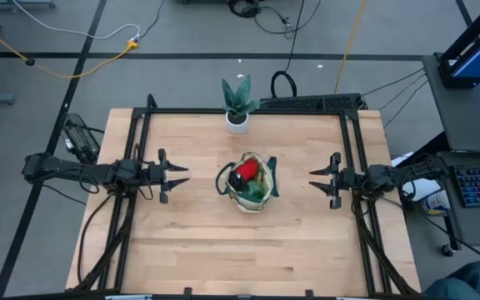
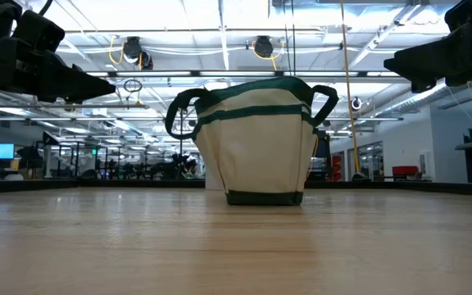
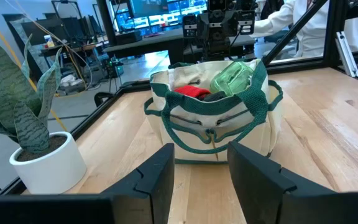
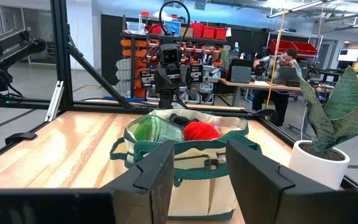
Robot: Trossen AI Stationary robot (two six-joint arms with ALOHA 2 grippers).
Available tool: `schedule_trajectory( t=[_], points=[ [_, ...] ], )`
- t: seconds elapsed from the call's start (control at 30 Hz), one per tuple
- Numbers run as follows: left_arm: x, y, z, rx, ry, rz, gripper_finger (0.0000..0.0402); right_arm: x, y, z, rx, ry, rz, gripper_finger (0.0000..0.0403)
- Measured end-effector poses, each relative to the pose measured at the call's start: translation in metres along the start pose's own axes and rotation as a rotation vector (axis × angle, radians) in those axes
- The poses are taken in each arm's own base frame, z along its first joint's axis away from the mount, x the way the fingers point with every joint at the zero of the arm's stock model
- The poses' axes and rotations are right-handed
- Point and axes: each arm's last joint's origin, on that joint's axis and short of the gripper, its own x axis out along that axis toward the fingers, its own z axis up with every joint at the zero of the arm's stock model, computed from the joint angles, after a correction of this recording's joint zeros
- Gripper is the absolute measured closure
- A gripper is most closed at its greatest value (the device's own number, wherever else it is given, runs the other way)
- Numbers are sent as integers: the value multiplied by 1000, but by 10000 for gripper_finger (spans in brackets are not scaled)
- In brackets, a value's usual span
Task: Pick & Place Garden tools in Gardening bag
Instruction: Return to Home Position
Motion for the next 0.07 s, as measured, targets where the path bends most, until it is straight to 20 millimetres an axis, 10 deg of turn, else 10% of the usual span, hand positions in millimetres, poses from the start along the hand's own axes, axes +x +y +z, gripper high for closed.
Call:
schedule_trajectory(
  t=[0.07],
  points=[
    [0,0,0,0,0,0,245,0,0,0,0,0,0,264]
  ],
)
